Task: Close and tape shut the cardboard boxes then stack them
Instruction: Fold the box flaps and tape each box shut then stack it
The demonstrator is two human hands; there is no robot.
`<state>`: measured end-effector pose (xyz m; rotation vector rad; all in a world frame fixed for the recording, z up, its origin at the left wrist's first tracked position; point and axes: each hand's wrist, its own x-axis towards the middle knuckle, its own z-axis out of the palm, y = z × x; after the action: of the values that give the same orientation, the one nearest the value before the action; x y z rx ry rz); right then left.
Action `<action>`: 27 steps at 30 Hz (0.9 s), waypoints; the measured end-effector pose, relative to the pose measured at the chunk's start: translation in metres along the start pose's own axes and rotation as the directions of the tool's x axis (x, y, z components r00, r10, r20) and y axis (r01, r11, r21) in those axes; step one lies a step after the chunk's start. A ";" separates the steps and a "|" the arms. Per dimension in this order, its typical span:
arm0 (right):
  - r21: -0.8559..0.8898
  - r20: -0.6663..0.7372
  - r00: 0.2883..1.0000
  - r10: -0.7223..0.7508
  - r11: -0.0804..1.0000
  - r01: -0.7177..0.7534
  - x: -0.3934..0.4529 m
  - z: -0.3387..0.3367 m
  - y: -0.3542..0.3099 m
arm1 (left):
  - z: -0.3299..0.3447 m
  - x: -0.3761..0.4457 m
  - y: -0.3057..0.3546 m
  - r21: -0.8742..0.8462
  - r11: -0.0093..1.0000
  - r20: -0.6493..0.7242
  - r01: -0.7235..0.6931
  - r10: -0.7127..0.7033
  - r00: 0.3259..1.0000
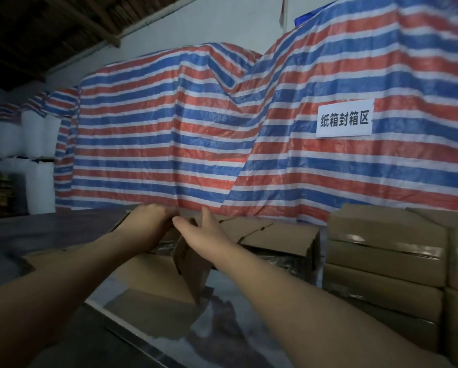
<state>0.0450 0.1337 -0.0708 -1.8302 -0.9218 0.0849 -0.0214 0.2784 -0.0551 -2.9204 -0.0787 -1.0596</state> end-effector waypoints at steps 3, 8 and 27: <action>0.087 -0.023 0.995 0.099 0.992 -0.096 -0.025 -0.020 -0.005 | -0.010 -0.002 0.047 -0.029 0.998 0.032 -0.051 0.052 0.998; 0.085 -0.186 0.964 0.191 0.980 -0.178 -0.065 -0.066 -0.002 | -0.017 0.005 0.109 -0.005 0.994 0.002 -0.109 0.109 0.994; 0.232 -0.479 0.702 0.527 0.847 -0.478 -0.228 -0.267 0.032 | 0.014 0.005 0.243 -0.773 -0.038 0.633 0.633 0.015 0.774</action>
<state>0.0234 -0.2174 -0.0535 -1.8350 -0.0068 -0.0393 0.0053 0.0365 -0.0660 -4.7321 -0.0783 -0.1322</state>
